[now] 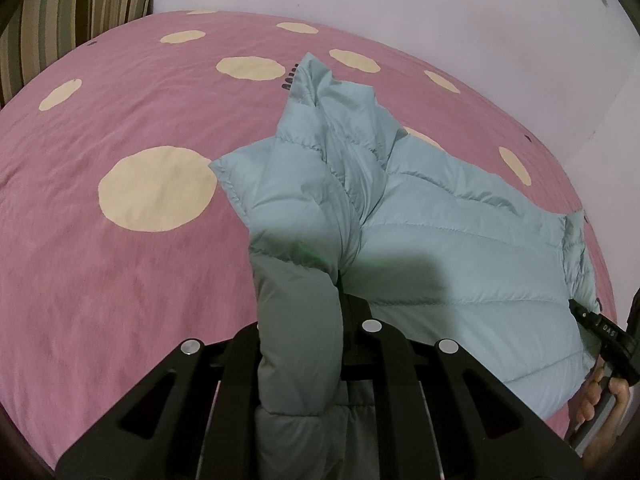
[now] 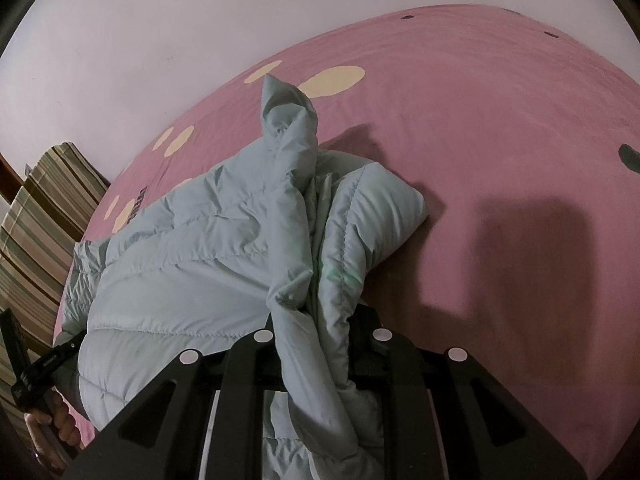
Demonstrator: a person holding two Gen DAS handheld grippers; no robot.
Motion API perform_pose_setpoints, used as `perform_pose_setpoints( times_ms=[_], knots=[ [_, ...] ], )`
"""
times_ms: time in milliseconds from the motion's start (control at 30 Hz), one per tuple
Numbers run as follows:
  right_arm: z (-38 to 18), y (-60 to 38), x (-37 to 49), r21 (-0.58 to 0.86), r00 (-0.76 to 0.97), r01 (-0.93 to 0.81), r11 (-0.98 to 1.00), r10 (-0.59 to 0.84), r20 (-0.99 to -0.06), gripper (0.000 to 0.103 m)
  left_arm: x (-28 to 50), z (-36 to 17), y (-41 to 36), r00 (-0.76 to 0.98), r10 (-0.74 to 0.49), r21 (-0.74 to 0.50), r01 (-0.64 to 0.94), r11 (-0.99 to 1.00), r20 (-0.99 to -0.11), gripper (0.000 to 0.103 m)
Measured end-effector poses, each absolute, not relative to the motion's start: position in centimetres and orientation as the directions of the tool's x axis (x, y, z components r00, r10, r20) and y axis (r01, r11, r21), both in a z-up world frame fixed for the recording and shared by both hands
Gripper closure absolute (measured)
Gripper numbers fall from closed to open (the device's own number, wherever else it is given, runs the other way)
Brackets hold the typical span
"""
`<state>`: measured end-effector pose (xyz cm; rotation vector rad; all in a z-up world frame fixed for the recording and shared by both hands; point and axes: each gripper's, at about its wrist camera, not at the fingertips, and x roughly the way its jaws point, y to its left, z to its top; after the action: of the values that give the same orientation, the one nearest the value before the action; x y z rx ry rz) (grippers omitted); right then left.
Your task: Fold large clothes
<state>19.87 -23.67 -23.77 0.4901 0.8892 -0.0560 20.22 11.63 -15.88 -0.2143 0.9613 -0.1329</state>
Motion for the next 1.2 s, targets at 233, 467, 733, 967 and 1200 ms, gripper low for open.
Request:
perform_pose_setpoints(
  times_ms=[233,467,733,967,1200],
  knots=[
    [-23.9,-23.7,19.9,0.382,0.634,0.245,0.891,0.151,-0.759,0.084,20.3,-16.0,11.6,0.564,-0.203,-0.235,0.017,0.972,-0.8,0.092],
    [-23.0,-23.5,19.5,0.349,0.636,0.249,0.903,0.12,-0.762,0.043,19.7,-15.6,11.4,0.567,-0.18,-0.211,0.012,0.978,-0.804,0.053],
    [-19.0,-23.5,17.7,0.256,0.661,0.291,0.922,-0.001,-0.75,0.035,18.9,-13.9,13.4,0.55,-0.221,-0.268,-0.007,0.963,-0.806,0.03],
    [-16.4,-18.9,17.9,0.198,0.664,0.215,0.956,0.005,-0.748,0.059,19.4,-12.6,14.8,0.552,-0.182,-0.218,0.001,0.976,-0.814,0.028],
    [-17.3,-9.6,22.2,0.216,0.596,0.026,0.976,0.158,-0.787,0.073,20.8,-12.9,14.8,0.535,-0.191,-0.212,0.024,0.977,-0.823,0.028]
  ],
)
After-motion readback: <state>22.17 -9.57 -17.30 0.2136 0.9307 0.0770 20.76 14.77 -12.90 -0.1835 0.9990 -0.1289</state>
